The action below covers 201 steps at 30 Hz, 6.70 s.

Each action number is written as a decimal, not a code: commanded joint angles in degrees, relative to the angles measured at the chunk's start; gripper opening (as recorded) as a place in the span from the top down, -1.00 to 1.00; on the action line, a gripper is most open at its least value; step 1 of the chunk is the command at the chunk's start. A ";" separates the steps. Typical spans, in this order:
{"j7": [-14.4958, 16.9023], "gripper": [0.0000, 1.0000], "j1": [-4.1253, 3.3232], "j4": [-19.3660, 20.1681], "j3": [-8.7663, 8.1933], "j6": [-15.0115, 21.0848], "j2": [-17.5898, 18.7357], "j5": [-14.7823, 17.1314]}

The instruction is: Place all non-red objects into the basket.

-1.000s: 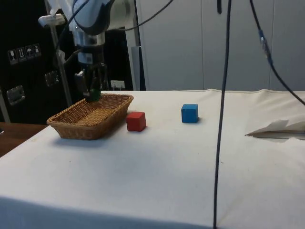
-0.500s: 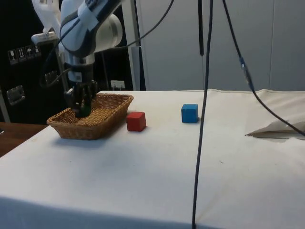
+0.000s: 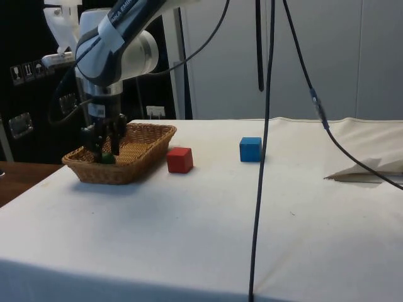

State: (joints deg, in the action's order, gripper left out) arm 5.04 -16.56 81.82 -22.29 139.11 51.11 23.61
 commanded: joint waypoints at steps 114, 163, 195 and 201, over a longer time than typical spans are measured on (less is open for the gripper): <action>9.91 -1.00 -1.49 52.14 -4.58 1.83 -50.48 -20.00; 24.35 -1.00 -1.26 63.48 -14.38 11.40 -44.75 -15.01; 40.39 -1.00 -0.97 63.03 -11.97 12.55 -38.67 6.93; 43.89 -1.00 -1.03 62.62 -11.57 13.41 -36.90 9.45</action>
State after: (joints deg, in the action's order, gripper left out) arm 47.96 -17.88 144.44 -34.49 151.89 14.55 32.03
